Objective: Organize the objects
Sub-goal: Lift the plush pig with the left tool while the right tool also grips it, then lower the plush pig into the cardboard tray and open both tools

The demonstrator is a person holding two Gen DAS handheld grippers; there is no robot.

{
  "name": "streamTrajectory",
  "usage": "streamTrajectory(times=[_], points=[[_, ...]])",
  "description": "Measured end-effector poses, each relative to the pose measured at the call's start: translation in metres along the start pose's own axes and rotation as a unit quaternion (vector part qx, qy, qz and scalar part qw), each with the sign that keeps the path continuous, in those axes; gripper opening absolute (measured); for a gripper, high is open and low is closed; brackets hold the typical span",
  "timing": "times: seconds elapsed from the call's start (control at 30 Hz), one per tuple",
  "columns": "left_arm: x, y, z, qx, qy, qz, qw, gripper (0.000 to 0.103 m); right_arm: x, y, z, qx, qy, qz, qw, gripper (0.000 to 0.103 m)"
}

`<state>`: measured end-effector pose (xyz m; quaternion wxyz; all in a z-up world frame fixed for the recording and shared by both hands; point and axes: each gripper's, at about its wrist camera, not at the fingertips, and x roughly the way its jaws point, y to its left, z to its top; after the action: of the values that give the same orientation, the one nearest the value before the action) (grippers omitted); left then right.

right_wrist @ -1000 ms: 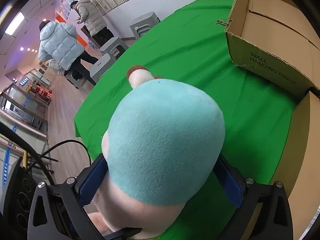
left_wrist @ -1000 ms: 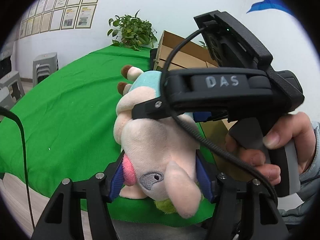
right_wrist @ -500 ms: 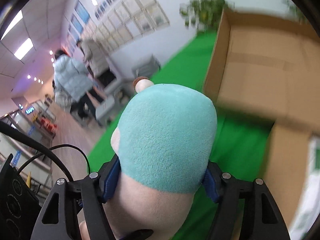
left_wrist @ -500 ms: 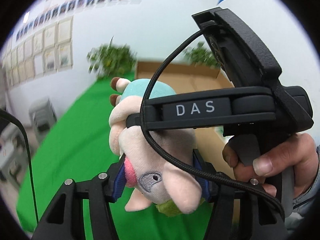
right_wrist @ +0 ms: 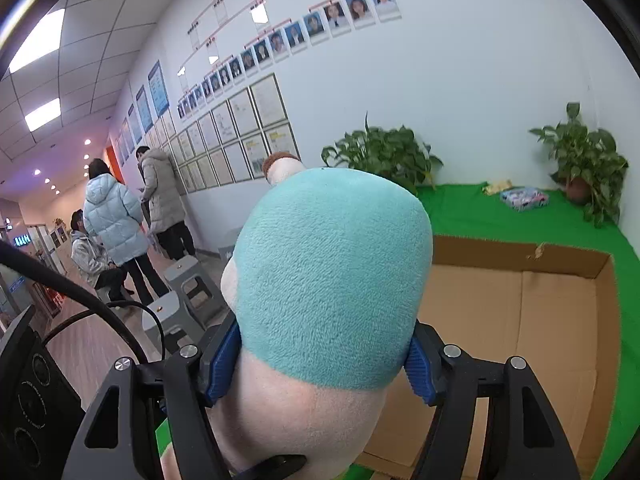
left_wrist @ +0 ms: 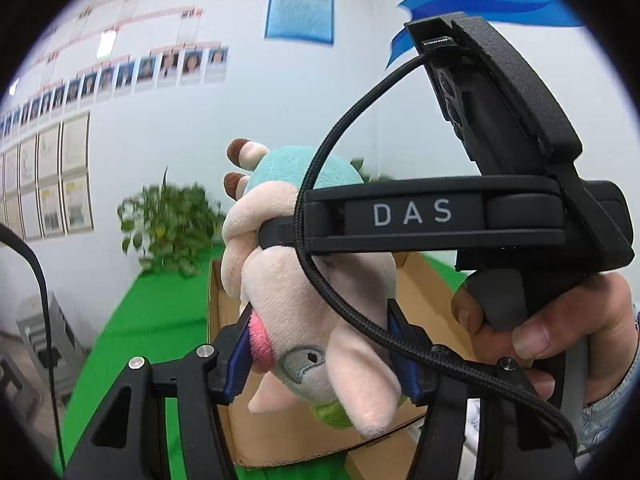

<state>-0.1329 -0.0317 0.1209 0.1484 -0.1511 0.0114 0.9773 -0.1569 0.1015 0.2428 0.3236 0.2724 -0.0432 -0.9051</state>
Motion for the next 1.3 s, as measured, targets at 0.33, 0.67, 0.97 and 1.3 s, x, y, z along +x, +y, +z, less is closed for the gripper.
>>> streamTrajectory(times=[0.33,0.67,0.97,1.3], points=[[0.061,0.044,-0.060,-0.070,0.125,0.011,0.9896,0.058,0.203,-0.061,-0.052,0.046,0.109,0.022,0.993,0.066],[0.078,0.060,-0.101,-0.120,0.196,0.001,0.9731,0.064,0.322,-0.096,-0.118,0.047,0.172,-0.013,0.984,0.068],[0.034,0.068,-0.105,-0.131,0.170,-0.005,0.9767,0.061,0.330,-0.085,-0.135,0.056,0.177,-0.037,0.982,0.081],[0.052,0.100,-0.123,-0.180,0.198,-0.034,0.9629,0.061,0.293,-0.070,-0.107,0.096,0.191,-0.036,0.976,0.090]])
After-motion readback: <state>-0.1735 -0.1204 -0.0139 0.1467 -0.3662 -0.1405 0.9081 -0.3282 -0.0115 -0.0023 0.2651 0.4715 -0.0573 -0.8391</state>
